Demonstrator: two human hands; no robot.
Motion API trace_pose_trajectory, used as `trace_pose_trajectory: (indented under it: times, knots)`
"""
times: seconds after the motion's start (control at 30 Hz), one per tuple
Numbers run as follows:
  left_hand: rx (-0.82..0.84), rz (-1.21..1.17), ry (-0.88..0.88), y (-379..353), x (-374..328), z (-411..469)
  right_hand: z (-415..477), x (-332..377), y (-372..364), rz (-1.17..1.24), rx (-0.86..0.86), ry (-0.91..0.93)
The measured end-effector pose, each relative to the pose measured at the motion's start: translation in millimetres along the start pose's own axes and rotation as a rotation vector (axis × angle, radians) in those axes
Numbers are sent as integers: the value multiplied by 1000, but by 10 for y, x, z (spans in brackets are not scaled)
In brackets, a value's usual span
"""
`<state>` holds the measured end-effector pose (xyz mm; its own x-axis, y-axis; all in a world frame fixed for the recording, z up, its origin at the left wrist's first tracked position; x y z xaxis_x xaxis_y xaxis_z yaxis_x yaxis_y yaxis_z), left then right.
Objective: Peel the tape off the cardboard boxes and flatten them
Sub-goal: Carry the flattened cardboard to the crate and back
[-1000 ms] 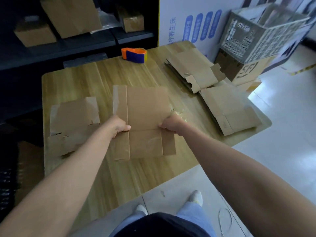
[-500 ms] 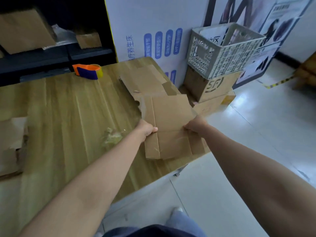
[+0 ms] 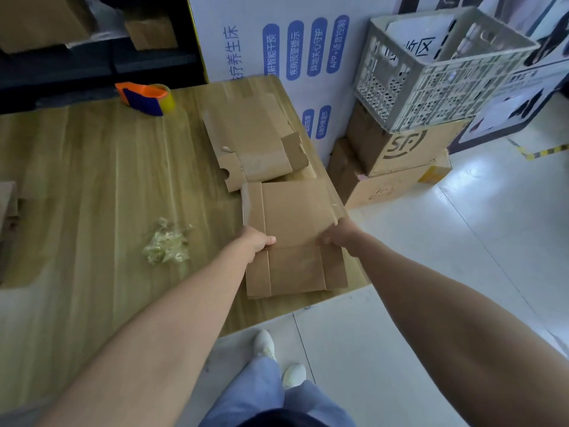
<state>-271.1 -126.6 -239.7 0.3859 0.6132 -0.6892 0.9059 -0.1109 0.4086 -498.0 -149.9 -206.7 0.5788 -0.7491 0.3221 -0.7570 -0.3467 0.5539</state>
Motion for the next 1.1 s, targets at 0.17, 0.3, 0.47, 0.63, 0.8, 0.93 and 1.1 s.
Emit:
trace_pose_trajectory:
  times: [0.17, 0.3, 0.47, 0.63, 0.8, 0.93, 1.1]
  knots:
    - [138, -121, 107, -75, 3, -40, 87, -57, -99, 20, 141, -79]
    - [247, -187, 131, -113, -151, -157, 43, -175, 28, -20, 274, -252]
    - [169, -279, -73, 171, -592, -47, 26, 165, 296, -69, 340, -283]
    - [0, -391, -177, 775, -946, 184, -4, 1044, 427, -72, 290, -86]
    - [-216, -518, -149, 1504, -1080, 502, 180, 2150, 413, 123, 235, 252]
    - [-361, -494, -63, 1910, -938, 773, 510, 2678, 446, -93, 92, 356]
    - [-371, -407, 66, 2003, -753, 1233, 1147, 2919, 395, -250, 9, 295]
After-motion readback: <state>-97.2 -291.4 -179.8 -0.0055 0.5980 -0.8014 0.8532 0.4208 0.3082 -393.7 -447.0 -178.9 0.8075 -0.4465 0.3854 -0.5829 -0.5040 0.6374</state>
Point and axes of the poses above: each hand's wrist, its own z-axis towards the middle knuckle, its own y-axis out of the back of the hand, x = y × z, the point moved 7 cm from there along z, towards the middle knuckle, and after that the axes turned 13 degrees about -y, right-handed, at the moved point
